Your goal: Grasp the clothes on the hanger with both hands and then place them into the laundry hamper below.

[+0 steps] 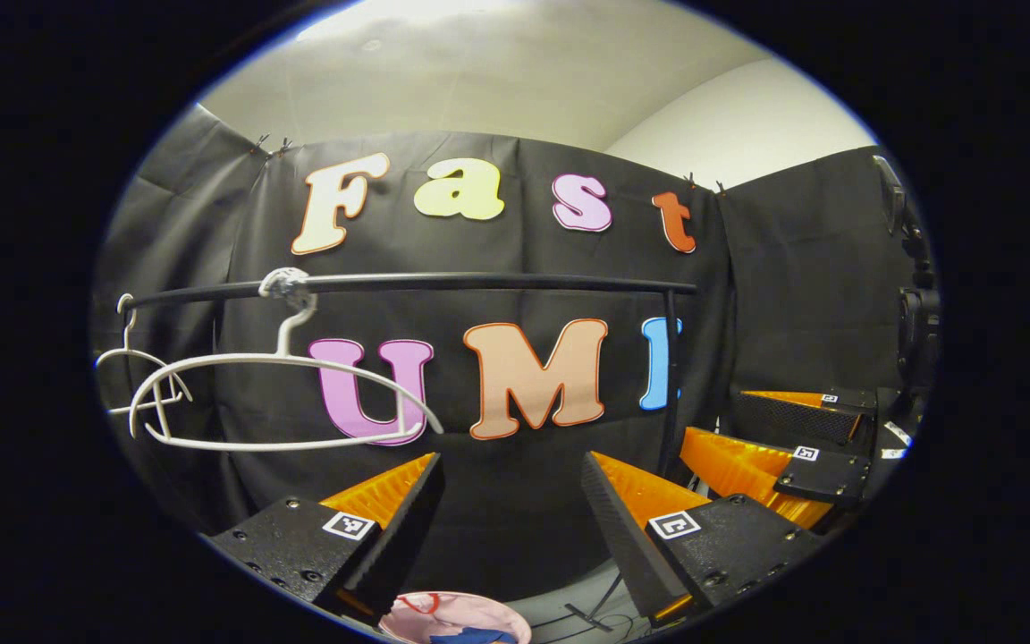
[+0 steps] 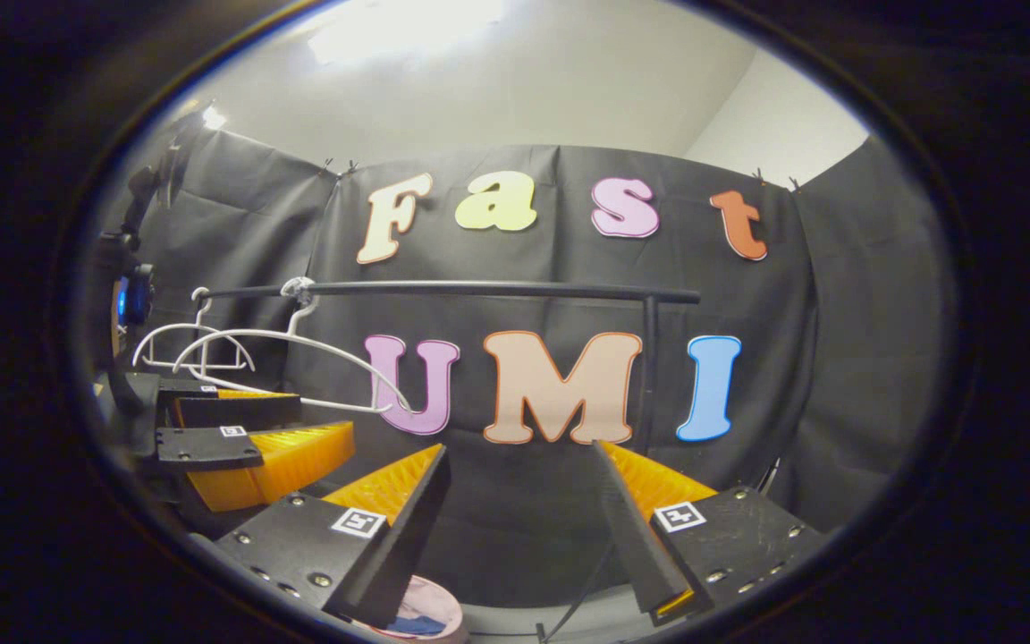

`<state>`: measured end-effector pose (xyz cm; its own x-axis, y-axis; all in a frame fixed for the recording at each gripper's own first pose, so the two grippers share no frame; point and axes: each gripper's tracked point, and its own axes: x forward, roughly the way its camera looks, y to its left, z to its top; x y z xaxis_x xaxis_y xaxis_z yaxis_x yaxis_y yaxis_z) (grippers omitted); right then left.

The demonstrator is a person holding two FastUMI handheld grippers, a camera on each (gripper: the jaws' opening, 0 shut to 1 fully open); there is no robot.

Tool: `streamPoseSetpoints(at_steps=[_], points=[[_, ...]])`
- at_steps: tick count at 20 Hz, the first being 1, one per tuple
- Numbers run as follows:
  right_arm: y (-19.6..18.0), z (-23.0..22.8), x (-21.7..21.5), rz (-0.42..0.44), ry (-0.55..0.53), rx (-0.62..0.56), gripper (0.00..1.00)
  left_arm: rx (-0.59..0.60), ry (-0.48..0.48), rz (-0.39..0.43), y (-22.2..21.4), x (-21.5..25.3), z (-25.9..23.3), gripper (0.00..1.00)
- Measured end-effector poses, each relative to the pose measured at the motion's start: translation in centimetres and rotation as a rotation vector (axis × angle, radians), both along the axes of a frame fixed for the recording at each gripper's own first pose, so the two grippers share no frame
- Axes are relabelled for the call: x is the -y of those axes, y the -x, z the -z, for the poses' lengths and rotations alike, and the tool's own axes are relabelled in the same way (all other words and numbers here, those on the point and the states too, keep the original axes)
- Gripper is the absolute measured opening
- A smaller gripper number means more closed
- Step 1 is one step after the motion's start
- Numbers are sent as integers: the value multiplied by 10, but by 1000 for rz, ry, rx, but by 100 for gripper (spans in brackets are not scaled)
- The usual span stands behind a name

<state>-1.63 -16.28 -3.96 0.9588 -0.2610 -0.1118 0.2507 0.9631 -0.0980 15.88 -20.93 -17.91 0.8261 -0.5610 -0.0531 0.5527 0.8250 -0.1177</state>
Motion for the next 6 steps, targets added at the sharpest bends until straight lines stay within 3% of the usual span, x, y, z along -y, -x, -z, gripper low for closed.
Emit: streamPoseSetpoints(at_steps=[6], points=[[20,12,84,-15,-14,2,94,10,31,-60,10,78,0,93]])
